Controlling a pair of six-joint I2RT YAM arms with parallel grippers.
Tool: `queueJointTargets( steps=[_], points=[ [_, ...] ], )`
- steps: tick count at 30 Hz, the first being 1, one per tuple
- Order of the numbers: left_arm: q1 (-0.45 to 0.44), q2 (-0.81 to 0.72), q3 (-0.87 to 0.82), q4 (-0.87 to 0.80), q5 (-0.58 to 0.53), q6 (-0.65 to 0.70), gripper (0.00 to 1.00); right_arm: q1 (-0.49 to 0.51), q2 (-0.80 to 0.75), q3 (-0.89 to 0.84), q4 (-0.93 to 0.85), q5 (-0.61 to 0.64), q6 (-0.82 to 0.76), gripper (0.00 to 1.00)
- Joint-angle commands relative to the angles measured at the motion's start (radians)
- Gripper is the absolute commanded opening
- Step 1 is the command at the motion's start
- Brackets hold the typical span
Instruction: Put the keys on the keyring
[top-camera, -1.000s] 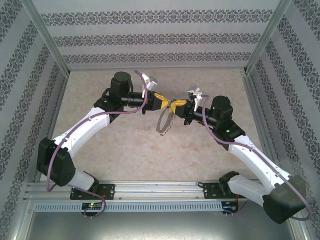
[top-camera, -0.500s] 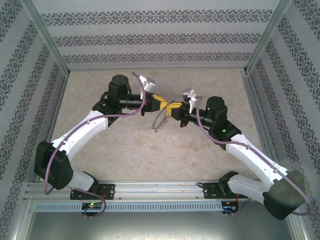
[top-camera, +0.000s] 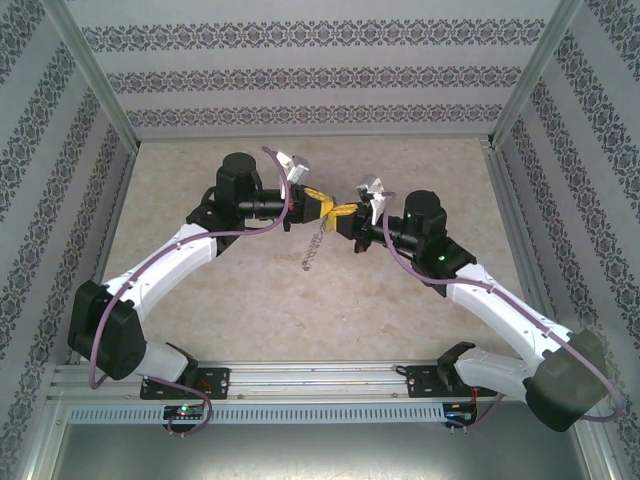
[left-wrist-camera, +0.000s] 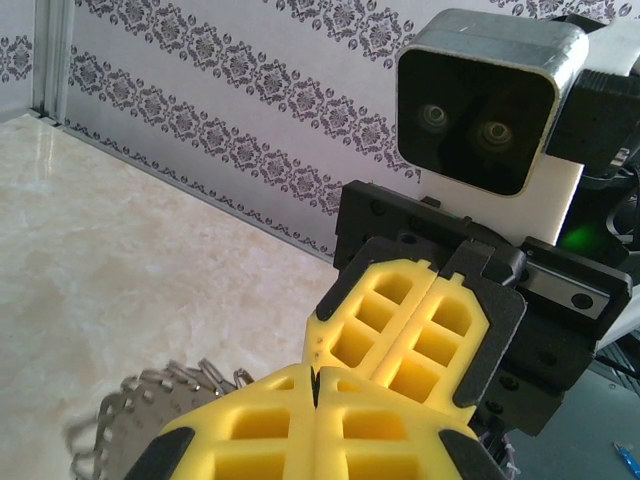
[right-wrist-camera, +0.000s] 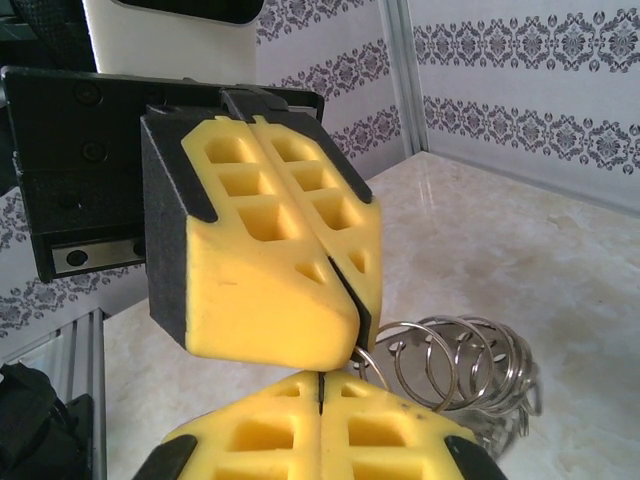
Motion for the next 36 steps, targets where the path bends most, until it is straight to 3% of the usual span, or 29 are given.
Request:
queueJointTargets(
  steps=[1,20,36],
  points=[
    [-0.021,-0.044,-0.009,0.095,-0.020,0.001,0.00,-0.009,-0.038,-0.002,0.017,-0.013,-0.009,0.00],
    [-0.021,-0.066,-0.024,0.088,-0.071,0.020,0.00,-0.061,-0.107,-0.036,0.017,-0.007,0.010,0.00],
    [-0.021,-0.029,0.010,0.044,0.029,0.031,0.00,-0.065,-0.108,-0.026,0.023,0.012,0.009,0.00]
  ],
)
